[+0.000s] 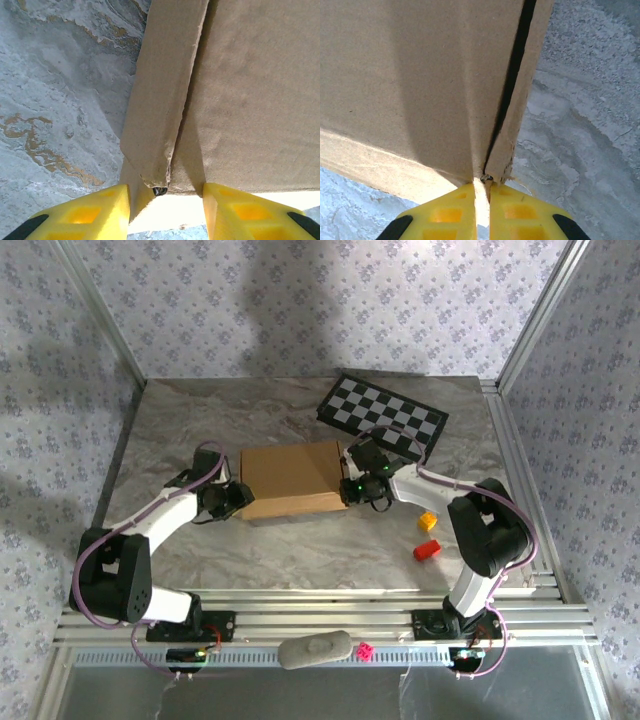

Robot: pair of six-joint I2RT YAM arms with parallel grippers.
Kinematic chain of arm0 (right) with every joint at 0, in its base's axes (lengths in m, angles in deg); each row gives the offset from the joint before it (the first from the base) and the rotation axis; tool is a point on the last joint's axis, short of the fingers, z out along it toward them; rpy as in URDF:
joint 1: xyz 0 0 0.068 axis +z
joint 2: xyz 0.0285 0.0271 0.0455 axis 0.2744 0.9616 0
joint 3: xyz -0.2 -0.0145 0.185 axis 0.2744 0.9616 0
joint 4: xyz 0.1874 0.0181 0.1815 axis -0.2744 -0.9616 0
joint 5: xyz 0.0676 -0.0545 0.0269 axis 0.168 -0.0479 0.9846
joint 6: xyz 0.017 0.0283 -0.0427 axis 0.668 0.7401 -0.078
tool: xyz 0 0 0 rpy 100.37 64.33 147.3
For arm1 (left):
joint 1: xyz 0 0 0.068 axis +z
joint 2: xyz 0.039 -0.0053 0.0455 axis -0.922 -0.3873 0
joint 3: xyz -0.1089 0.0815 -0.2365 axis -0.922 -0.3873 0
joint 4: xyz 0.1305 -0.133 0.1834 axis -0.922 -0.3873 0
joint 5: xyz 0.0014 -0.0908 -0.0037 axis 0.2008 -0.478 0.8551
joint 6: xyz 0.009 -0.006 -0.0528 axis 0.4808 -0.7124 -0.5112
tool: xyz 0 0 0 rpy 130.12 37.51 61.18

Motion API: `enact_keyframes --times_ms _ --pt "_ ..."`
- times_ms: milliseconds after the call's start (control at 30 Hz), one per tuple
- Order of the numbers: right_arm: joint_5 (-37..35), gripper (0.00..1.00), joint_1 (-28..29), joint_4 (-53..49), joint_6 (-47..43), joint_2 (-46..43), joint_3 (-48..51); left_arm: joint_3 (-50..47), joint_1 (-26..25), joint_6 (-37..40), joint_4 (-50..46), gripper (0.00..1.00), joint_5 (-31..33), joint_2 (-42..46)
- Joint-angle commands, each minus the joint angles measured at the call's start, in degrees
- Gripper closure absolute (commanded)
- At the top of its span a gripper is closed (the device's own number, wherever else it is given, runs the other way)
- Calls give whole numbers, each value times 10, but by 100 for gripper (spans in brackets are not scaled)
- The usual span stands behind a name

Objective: Fold the paper box

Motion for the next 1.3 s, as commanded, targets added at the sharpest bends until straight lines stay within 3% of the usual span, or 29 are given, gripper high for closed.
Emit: enact_keyframes --times_ms 0,367,500,900,1267 --pt "-62 87 7 -30 -15 17 19 6 5 -9 -29 58 4 -11" --pt "-88 86 12 -43 -30 12 0 67 23 -31 -92 51 -2 47" --pt "-83 86 12 -51 -29 13 -11 122 43 -12 -119 49 22 41" --pt "-77 86 9 -66 -27 28 -48 379 15 107 -157 53 79 -216" --pt "-78 86 6 -64 -27 44 -71 434 -12 139 -197 55 113 -312"
